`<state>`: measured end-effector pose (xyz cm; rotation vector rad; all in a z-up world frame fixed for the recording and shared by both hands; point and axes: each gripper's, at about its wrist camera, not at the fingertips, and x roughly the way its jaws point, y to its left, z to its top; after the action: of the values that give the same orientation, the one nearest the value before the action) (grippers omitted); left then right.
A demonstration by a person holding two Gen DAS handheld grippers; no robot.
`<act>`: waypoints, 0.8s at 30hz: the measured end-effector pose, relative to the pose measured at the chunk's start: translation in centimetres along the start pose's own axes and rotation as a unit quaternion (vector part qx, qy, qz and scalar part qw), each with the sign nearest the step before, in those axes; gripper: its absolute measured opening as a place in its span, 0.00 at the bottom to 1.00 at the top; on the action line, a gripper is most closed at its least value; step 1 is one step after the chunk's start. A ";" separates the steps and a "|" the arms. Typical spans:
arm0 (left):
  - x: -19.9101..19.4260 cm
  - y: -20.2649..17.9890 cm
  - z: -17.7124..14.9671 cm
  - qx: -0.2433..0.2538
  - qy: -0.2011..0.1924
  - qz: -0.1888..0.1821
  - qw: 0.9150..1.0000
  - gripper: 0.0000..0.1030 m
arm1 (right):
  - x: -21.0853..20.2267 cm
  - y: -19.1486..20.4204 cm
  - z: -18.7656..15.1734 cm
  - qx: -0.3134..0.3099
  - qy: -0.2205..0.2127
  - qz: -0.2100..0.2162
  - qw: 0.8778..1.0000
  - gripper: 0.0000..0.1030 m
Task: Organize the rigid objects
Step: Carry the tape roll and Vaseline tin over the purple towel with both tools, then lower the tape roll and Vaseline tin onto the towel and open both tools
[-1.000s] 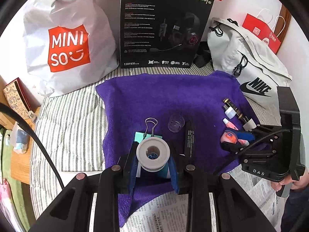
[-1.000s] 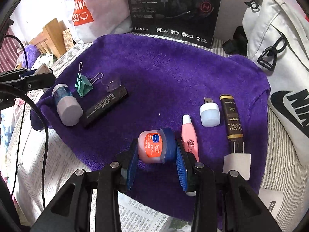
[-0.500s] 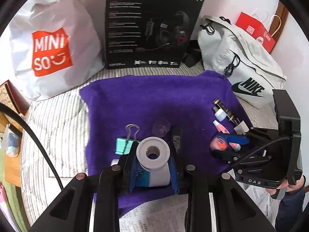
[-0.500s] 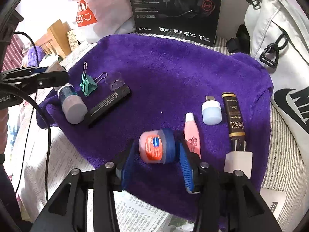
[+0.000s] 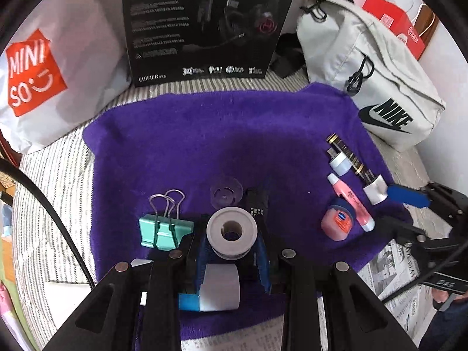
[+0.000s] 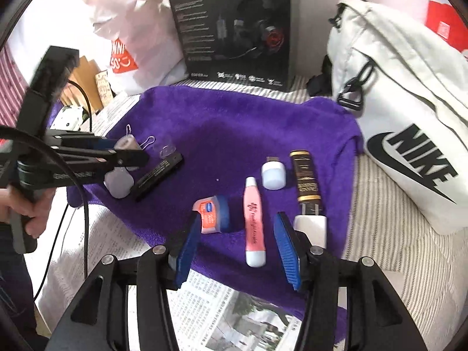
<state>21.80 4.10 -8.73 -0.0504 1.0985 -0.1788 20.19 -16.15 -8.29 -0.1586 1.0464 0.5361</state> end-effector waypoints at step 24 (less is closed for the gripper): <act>2.3 0.0 1.1 0.002 0.011 0.017 1.000 0.27 | -1.6 -1.1 -1.4 0.003 0.001 -0.004 1.000 0.50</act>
<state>23.78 3.69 -10.22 -0.0272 1.1198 -0.1518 19.03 -18.12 -7.75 -0.1576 1.0480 0.5262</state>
